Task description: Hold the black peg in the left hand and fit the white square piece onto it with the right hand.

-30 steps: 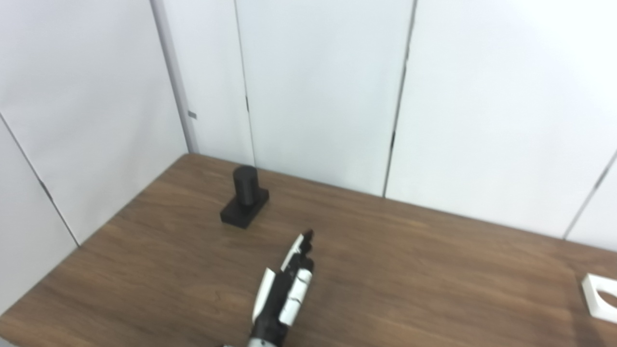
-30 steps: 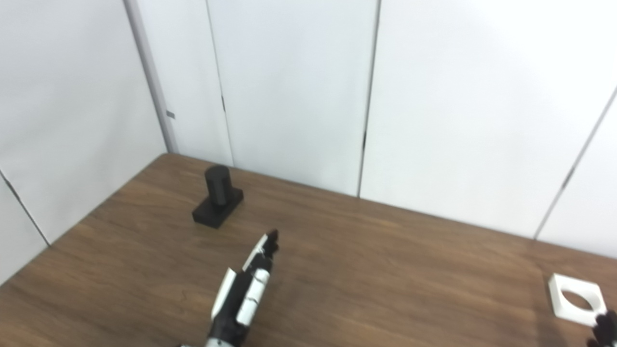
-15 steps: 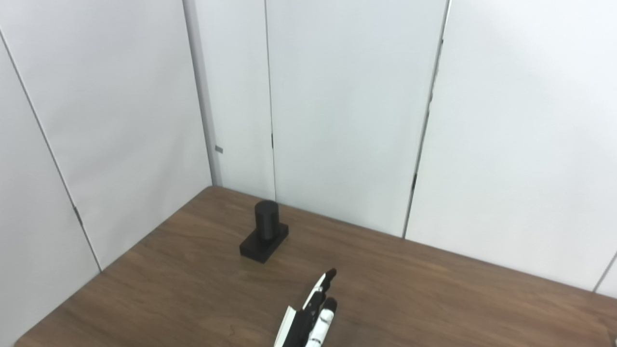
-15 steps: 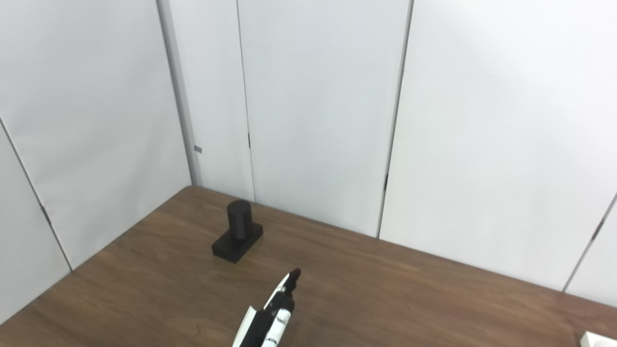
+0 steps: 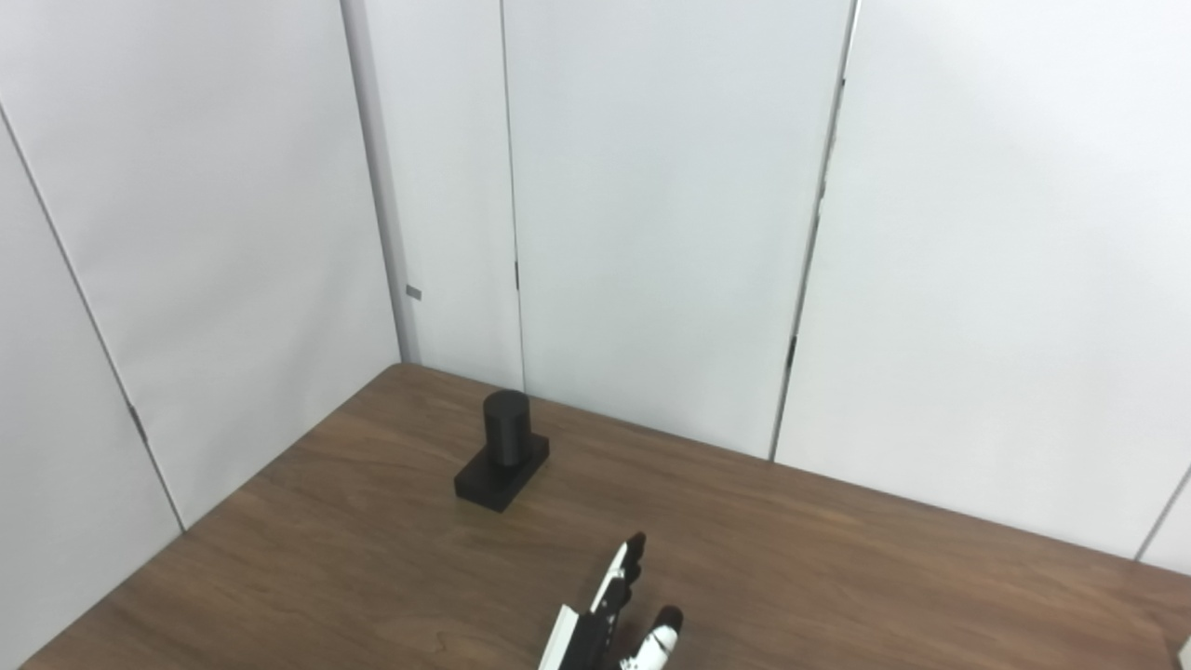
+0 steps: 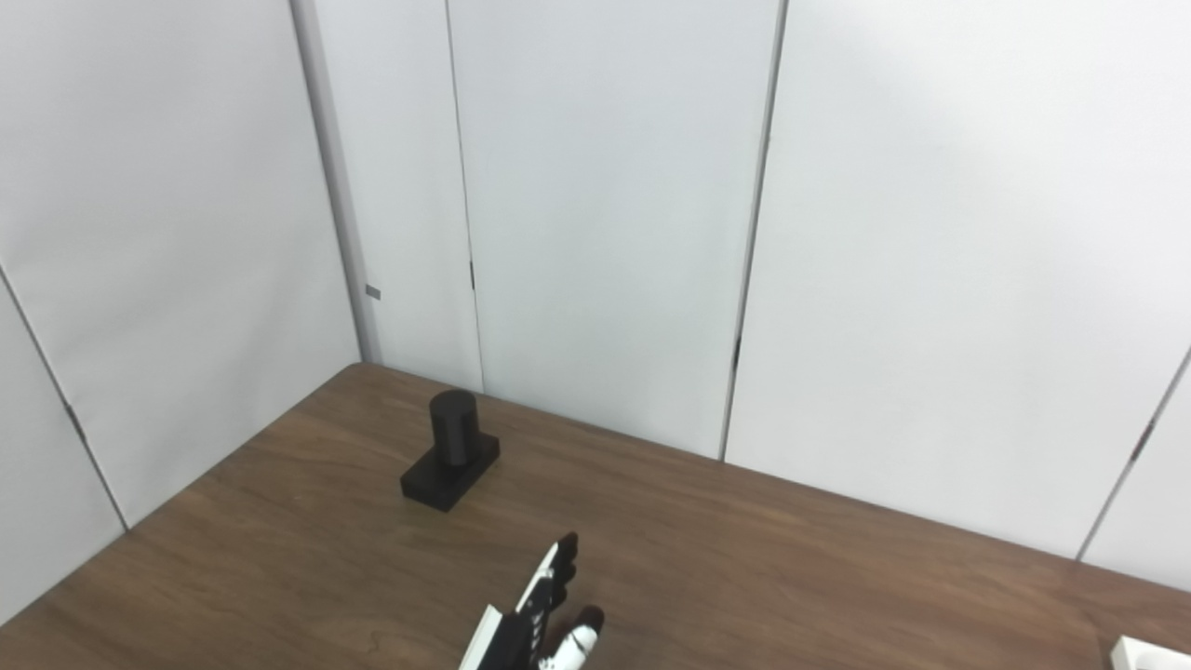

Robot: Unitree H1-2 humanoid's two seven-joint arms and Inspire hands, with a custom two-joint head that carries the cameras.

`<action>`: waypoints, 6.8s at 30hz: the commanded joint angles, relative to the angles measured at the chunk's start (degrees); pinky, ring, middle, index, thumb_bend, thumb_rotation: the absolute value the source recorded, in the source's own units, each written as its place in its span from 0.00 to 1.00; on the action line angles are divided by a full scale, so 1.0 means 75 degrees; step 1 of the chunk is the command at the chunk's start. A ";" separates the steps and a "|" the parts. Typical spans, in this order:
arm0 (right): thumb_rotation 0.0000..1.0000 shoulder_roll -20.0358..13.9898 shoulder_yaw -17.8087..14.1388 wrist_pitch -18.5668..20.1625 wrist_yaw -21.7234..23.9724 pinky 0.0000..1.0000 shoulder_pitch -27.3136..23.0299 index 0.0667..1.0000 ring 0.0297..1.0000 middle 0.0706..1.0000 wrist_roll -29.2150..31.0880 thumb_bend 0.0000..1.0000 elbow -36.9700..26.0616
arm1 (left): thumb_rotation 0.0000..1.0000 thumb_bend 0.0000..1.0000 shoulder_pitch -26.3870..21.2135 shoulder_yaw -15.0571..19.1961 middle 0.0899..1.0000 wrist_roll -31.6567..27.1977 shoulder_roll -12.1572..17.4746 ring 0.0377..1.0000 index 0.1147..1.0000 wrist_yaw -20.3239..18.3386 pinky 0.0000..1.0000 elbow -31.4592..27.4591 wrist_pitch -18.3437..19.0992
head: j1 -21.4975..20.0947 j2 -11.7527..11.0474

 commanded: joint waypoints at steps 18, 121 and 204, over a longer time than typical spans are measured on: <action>1.00 0.0348 0.0144 0.0062 0.0005 0.80 0.0732 0.89 0.88 0.87 -0.0169 0.67 0.0231 | 0.64 0.94 -0.0763 0.0750 0.99 0.4120 0.2651 0.97 0.94 -0.0831 0.86 -0.2146 0.2857 | -0.0191 0.0245; 1.00 0.0564 0.0224 0.0722 -0.0121 0.96 0.1083 0.98 0.93 0.90 -0.0756 0.78 -0.0581 | 0.05 0.51 -0.4623 0.0876 0.78 0.3188 0.2577 0.83 0.42 0.3750 0.75 0.5514 0.3183 | -0.0393 0.0628; 0.96 0.0886 0.1517 0.3641 -0.1231 1.00 0.0903 1.00 0.98 0.92 -0.1163 0.56 -0.3324 | 0.05 0.52 -0.0876 -0.3324 0.77 0.4914 0.2799 0.85 0.42 -0.2060 0.93 -0.0077 0.0031 | -0.4665 0.2919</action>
